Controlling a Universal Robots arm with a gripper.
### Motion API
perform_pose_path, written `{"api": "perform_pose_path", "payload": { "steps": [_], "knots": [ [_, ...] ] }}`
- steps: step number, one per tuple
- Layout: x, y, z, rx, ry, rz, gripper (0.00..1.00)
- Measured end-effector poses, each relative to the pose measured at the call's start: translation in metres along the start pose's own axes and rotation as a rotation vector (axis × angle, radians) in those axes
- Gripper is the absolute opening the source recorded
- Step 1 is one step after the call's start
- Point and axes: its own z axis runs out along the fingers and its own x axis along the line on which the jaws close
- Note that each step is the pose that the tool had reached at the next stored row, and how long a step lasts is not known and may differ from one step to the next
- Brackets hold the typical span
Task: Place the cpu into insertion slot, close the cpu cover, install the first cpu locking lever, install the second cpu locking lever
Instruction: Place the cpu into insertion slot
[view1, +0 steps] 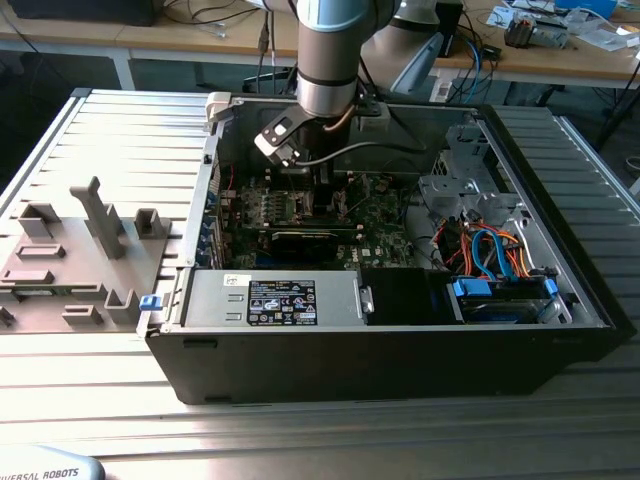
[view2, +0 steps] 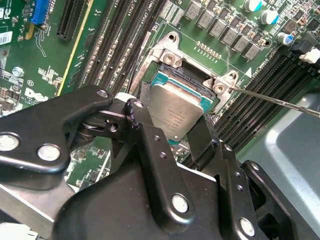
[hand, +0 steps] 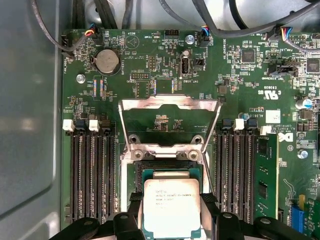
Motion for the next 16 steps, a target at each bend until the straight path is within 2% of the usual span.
{"api": "perform_pose_path", "payload": {
  "steps": [16],
  "knots": [
    [0.0001, 0.0, 0.0032, 0.0, 0.0, 0.0, 0.54]
  ]
}}
